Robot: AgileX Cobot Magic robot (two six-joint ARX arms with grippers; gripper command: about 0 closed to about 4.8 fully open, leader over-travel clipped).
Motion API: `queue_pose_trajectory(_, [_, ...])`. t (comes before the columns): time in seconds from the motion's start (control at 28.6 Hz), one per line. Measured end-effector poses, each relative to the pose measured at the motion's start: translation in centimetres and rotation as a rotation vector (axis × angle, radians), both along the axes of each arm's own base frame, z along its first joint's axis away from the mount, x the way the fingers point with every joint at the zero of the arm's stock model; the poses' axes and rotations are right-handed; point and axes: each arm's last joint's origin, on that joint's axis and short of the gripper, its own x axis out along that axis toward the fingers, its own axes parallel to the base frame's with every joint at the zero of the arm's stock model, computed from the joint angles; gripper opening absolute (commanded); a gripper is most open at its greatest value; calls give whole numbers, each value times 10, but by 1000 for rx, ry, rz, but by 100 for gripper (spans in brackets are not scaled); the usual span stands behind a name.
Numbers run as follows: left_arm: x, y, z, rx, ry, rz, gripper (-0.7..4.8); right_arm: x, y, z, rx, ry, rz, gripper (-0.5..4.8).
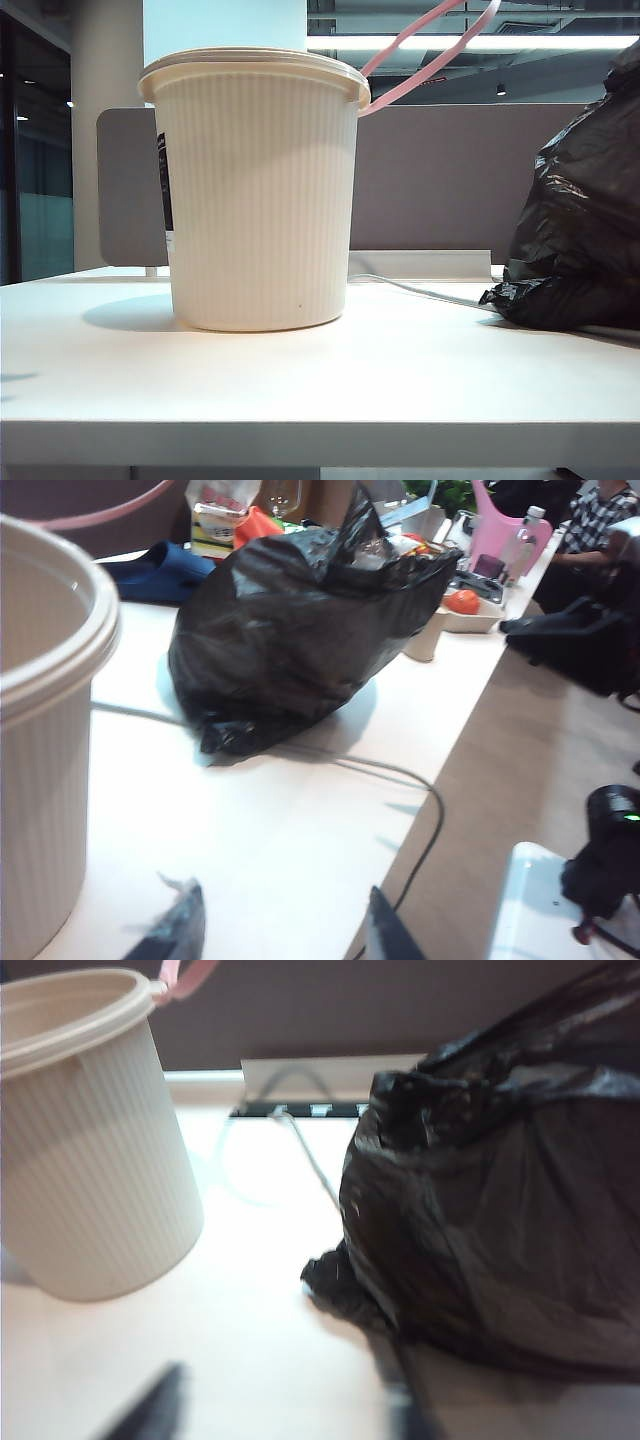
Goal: Open the ring lid of the trash can, pull out the black garbage bag inside, and place it on the table.
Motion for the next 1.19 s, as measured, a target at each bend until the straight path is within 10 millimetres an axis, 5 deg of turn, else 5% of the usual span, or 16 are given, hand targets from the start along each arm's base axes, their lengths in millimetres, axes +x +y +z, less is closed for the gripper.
queue_pose_trajectory(0.28, [1,1,-31,-33,-16,62,205,10,2,-20,6,-10,35,195])
queue_pose_trajectory(0.45, [2,1,-49,-39,-31,63,205,14,2,-27,27,-9,40,53])
queue_pose_trajectory(0.91, [5,2,-84,-19,-21,157,204,31,3,-63,29,26,41,52])
queue_pose_trajectory(1.19, [5,2,-98,-27,-10,178,120,41,4,-73,54,-110,42,51])
